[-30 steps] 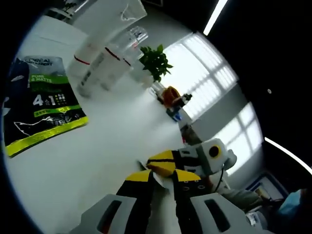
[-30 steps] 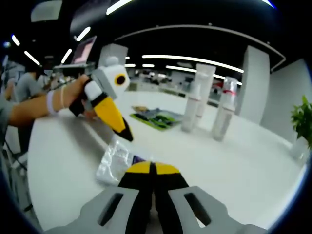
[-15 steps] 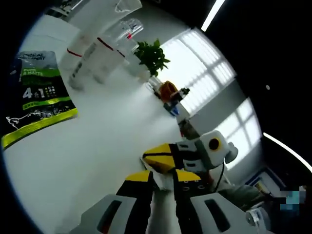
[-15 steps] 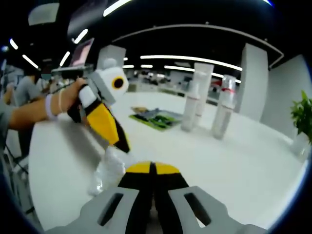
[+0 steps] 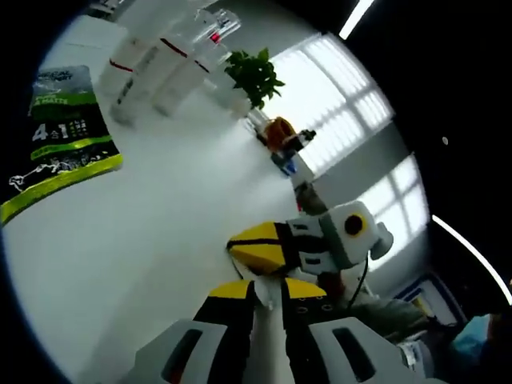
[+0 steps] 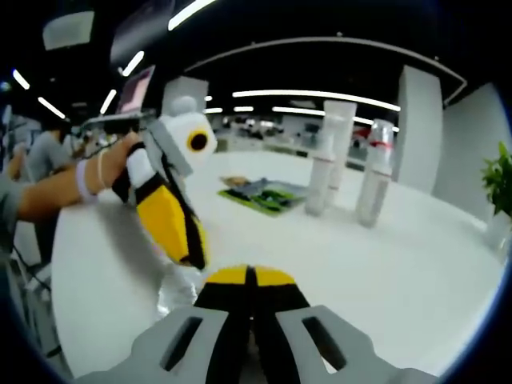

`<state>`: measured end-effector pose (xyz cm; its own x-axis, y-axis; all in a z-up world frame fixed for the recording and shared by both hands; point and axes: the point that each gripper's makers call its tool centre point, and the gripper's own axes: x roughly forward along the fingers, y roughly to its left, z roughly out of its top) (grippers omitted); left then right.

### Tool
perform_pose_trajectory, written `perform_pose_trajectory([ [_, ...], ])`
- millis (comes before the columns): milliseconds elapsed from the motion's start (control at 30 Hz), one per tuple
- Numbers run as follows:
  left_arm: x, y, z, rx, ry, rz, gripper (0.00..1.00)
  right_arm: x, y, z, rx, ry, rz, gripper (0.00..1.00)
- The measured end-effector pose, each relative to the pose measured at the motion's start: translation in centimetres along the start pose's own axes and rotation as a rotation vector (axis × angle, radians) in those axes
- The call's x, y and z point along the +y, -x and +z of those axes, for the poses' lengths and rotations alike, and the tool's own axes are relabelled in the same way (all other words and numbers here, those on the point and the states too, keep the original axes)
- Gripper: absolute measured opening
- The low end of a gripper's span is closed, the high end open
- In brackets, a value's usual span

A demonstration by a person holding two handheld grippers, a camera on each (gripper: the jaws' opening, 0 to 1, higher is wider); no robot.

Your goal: Arrange the skincare products in the storage area until every visible bottle or jar stands upright without overlapping.

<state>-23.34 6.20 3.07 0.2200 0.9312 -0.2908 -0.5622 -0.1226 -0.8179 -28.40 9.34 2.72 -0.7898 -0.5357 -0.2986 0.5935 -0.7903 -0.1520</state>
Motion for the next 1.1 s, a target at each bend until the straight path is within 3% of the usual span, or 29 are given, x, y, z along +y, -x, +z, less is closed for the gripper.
perform_pose_trajectory([
  [200, -0.1, -0.3, 0.0, 0.015, -0.024, 0.015, 0.14, 0.1, 0.1, 0.0, 0.004, 0.01, -0.01, 0.0],
  [300, 0.0, -0.2, 0.2, 0.009, -0.027, 0.026, 0.14, -0.3, 0.3, 0.2, -0.006, 0.102, -0.032, 0.0],
  [367, 0.3, 0.0, 0.5, -0.002, -0.029, 0.039, 0.14, -0.7, 0.5, 0.5, -0.015, 0.077, -0.072, 0.0],
  [433, 0.3, 0.4, 1.1, -0.028, -0.012, 0.036, 0.14, -0.5, 1.3, 1.6, -0.067, 0.025, -0.049, 0.0],
  [533, 0.3, 0.8, 1.7, -0.055, 0.004, 0.037, 0.14, 0.1, 2.4, 0.8, 0.028, -0.053, -0.012, 0.0],
  [600, 0.3, 0.9, 1.9, -0.067, -0.001, 0.043, 0.13, 0.4, 2.9, 0.3, 0.062, -0.027, -0.008, 0.0],
  [700, 0.1, 0.9, 2.0, -0.073, -0.004, 0.042, 0.13, -0.1, 3.2, -0.4, 0.078, 0.011, -0.035, 0.0],
  [900, 0.4, 1.2, 2.3, -0.093, -0.004, 0.062, 0.13, -0.6, 3.5, -1.0, 0.08, -0.025, -0.038, 0.0],
  [967, 1.3, 1.5, 2.0, -0.074, -0.024, 0.126, 0.13, -0.4, 3.4, -1.2, 0.085, -0.02, -0.038, 0.0],
  [1100, 1.5, 1.3, 1.1, -0.031, -0.036, 0.15, 0.13, -0.3, 3.3, -1.2, 0.091, 0.009, -0.045, 0.0],
])
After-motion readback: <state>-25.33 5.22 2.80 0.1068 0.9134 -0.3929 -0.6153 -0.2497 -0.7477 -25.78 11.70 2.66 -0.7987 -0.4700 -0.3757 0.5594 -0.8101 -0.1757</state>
